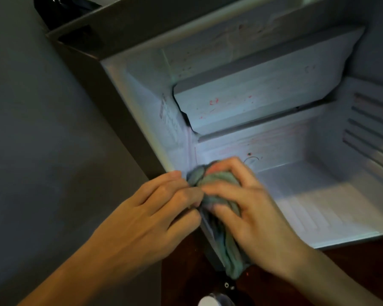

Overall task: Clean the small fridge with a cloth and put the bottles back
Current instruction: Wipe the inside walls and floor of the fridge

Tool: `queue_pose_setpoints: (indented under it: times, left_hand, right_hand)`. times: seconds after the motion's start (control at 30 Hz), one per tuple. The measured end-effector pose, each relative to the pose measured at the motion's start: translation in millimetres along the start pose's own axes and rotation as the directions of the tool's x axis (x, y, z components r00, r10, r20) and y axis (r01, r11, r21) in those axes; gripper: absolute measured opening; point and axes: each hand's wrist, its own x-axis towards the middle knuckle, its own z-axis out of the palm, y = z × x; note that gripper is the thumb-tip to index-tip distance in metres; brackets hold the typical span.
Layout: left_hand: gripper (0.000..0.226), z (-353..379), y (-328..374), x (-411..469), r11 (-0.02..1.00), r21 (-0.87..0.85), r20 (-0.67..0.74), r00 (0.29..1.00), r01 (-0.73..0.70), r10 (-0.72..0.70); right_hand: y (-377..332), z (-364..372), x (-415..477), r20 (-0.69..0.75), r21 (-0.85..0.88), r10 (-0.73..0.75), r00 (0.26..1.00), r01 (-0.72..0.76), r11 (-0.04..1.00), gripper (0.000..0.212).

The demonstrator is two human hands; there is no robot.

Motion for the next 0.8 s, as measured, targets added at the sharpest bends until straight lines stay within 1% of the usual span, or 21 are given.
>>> queue_pose_setpoints:
  times: [0.03, 0.07, 0.13, 0.2, 0.27, 0.3, 0.37, 0.43, 0.5, 0.57, 0.67, 0.7, 0.73, 0.8]
  left_hand:
    - [0.009, -2, -1, 0, 1.0, -0.009, -0.007, 1.0, -0.004, 0.004]
    - [0.013, -6, -3, 0, 1.0, -0.017, -0.02, 1.0, -0.001, 0.0]
    - [0.018, -14, -10, 4, 1.0, -0.013, -0.049, 0.999, 0.017, -0.018]
    - [0.014, -18, -17, 7, 0.999, 0.036, -0.044, 0.999, 0.019, -0.017]
    - [0.013, -17, -20, 11, 0.997, 0.081, -0.027, 1.0, 0.017, -0.015]
    - [0.014, -16, -21, 14, 0.995, 0.095, -0.019, 1.0, 0.019, -0.017]
    - [0.014, -14, -22, 17, 0.994, 0.108, -0.007, 1.0, 0.027, -0.027]
    - [0.012, -13, -21, 19, 0.993, 0.108, -0.005, 0.999, 0.039, -0.039]
    - [0.009, -11, -22, 19, 0.993, 0.111, -0.009, 0.999, 0.04, -0.04]
    - [0.009, -8, -20, 18, 0.992, 0.115, -0.013, 0.999, 0.044, -0.043]
    - [0.015, -5, -20, 21, 0.988, 0.142, -0.01, 0.999, 0.055, -0.054]
    - [0.017, -5, -21, 21, 0.987, 0.152, -0.006, 0.999, 0.054, -0.054]
    - [0.018, -5, -22, 21, 0.986, 0.157, -0.003, 0.999, 0.052, -0.052]
    - [0.018, -5, -23, 22, 0.986, 0.158, -0.002, 0.999, 0.047, -0.048]
  right_hand:
    - [3, 0, -8, 0.002, 0.001, 0.002, 1.0, -0.002, 1.0, 0.021]
    - [8, 2, -13, -0.029, 0.007, 0.015, 0.999, -0.014, 1.0, 0.02]
    - [23, 3, -11, -0.174, 0.04, 0.088, 0.981, -0.082, 0.996, 0.02]
    - [40, 6, 8, -0.315, 0.05, 0.19, 0.93, -0.183, 0.982, 0.021]
    - [55, 10, 38, -0.393, 0.043, 0.276, 0.877, -0.282, 0.958, 0.024]
    - [59, 13, 54, -0.431, 0.031, 0.288, 0.855, -0.304, 0.952, 0.026]
    - [56, 18, 83, -0.488, -0.035, 0.242, 0.839, -0.296, 0.955, 0.028]
    - [45, 21, 104, -0.476, -0.177, 0.178, 0.861, -0.293, 0.94, 0.027]
    - [36, 24, 116, -0.431, -0.338, 0.141, 0.891, -0.305, 0.89, 0.024]
    - [27, 28, 124, -0.377, -0.453, 0.163, 0.912, -0.335, 0.827, 0.022]
    - [23, 29, 134, -0.308, -0.559, 0.187, 0.933, -0.336, 0.758, 0.027]
    - [26, 27, 134, -0.273, -0.565, 0.182, 0.945, -0.311, 0.765, 0.027]
    - [31, 24, 131, -0.236, -0.527, 0.184, 0.954, -0.285, 0.8, 0.026]
    - [41, 15, 119, -0.184, -0.36, 0.179, 0.966, -0.236, 0.903, 0.02]
